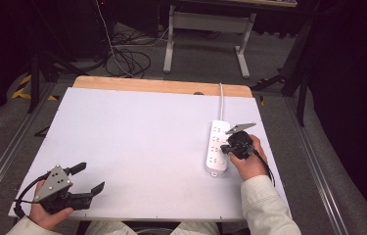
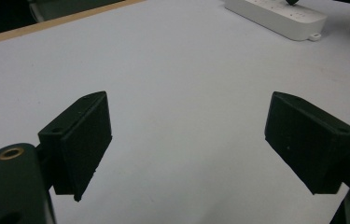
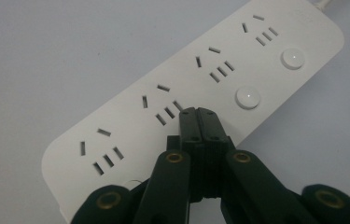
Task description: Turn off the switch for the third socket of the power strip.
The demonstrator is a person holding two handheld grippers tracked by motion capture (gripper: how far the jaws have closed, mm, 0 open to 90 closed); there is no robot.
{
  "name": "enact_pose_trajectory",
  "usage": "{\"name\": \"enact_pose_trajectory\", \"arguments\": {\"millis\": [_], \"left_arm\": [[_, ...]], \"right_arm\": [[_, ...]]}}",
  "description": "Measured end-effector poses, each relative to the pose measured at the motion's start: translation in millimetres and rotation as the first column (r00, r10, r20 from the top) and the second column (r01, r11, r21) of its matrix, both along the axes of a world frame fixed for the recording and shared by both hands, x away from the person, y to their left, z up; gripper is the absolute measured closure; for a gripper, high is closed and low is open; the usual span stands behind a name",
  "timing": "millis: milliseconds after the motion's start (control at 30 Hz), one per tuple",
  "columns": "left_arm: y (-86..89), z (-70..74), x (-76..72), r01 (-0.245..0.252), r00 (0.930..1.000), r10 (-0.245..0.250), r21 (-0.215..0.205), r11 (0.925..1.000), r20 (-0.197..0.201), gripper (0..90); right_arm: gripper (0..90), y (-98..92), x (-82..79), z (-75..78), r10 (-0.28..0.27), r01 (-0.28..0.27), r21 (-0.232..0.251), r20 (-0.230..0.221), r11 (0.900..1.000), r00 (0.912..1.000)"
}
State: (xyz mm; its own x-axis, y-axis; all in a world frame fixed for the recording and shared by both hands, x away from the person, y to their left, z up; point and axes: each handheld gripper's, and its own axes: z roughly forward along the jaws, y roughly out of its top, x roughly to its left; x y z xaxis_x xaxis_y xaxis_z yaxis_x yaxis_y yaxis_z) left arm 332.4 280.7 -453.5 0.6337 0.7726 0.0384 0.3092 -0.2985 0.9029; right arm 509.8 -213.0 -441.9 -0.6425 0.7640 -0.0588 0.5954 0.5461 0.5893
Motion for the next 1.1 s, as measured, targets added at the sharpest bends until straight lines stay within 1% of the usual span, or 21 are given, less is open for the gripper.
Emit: {"name": "enact_pose_trajectory", "arguments": {"millis": [133, 300, 433, 467, 533, 567, 600, 767, 800, 867, 967, 1033, 1100], "left_arm": [[-0.1, 0.0, -0.2, 0.001, 1.0000, -0.001, 0.000, 1.0000, -0.002, 15.2], [-0.5, -0.2, -0.2, -0.001, 1.0000, 0.001, 0.000, 1.0000, -0.001, 15.2], [-0.8, -0.3, -0.3, -0.002, 1.0000, 0.002, -0.001, 1.0000, -0.002, 15.2], [-0.8, -0.4, -0.3, -0.002, 1.0000, 0.002, -0.002, 1.0000, -0.002, 15.2], [-0.8, -0.3, -0.4, -0.001, 1.0000, 0.001, -0.001, 1.0000, -0.002, 15.2], [-0.8, -0.3, -0.5, -0.001, 1.0000, 0.001, 0.000, 1.0000, -0.002, 15.2], [-1.0, -0.4, -0.5, -0.002, 1.0000, 0.002, -0.001, 1.0000, -0.002, 15.2], [-1.3, -0.6, -0.6, -0.003, 1.0000, 0.003, -0.005, 1.0000, -0.006, 15.2], [-1.0, -0.5, -0.5, -0.002, 1.0000, 0.002, -0.002, 1.0000, -0.004, 15.2], [-1.2, -0.6, -0.6, -0.003, 1.0000, 0.003, -0.005, 1.0000, -0.006, 15.2], [-1.3, -0.6, -0.7, -0.003, 1.0000, 0.003, -0.005, 1.0000, -0.006, 15.2], [-1.0, -0.4, -0.3, 0.001, 1.0000, -0.001, 0.001, 1.0000, -0.006, 15.2], [-1.0, -0.3, -0.2, 0.002, 1.0000, -0.002, 0.004, 1.0000, -0.006, 15.2]], "right_arm": [[90.0, 1.1, -1.5, -1.6, -0.008, 0.008, -0.005, 0.011, 1.000, 0.9999], [90.0, 2.3, -2.1, -1.5, -0.013, 0.014, -0.015, 0.013, 1.000, 0.9998], [90.0, 3.2, -2.4, -1.4, -0.006, 0.006, -0.020, 0.013, 1.000, 0.9999], [90.0, 4.2, -3.0, -1.4, -0.009, 0.010, -0.029, 0.020, 1.000, 0.9998], [90.0, 5.4, -3.9, -1.5, 0.002, -0.001, -0.043, 0.027, 0.999, 0.9996], [90.0, 5.4, -3.9, -1.5, 0.002, -0.001, -0.043, 0.027, 0.999, 0.9996], [90.0, 6.2, -4.5, -1.9, -0.003, 0.005, -0.048, 0.037, 0.999, 0.9993], [90.0, 6.0, -5.3, -2.1, -0.002, 0.004, -0.046, 0.036, 0.999, 0.9993], [90.0, 6.0, -5.5, -2.5, -0.009, 0.010, -0.044, 0.042, 0.999, 0.9991], [90.0, 4.9, -5.1, -2.6, -0.013, 0.014, -0.031, 0.033, 0.999, 0.9994], [90.0, 4.9, -4.9, -3.0, -0.016, 0.017, -0.030, 0.032, 0.999, 0.9994], [90.0, 6.3, -5.1, -3.3, -0.015, 0.016, -0.038, 0.027, 0.999, 0.9995], [90.0, 6.0, -4.9, -3.2, -0.021, 0.022, -0.034, 0.022, 0.999, 0.9995]]}}
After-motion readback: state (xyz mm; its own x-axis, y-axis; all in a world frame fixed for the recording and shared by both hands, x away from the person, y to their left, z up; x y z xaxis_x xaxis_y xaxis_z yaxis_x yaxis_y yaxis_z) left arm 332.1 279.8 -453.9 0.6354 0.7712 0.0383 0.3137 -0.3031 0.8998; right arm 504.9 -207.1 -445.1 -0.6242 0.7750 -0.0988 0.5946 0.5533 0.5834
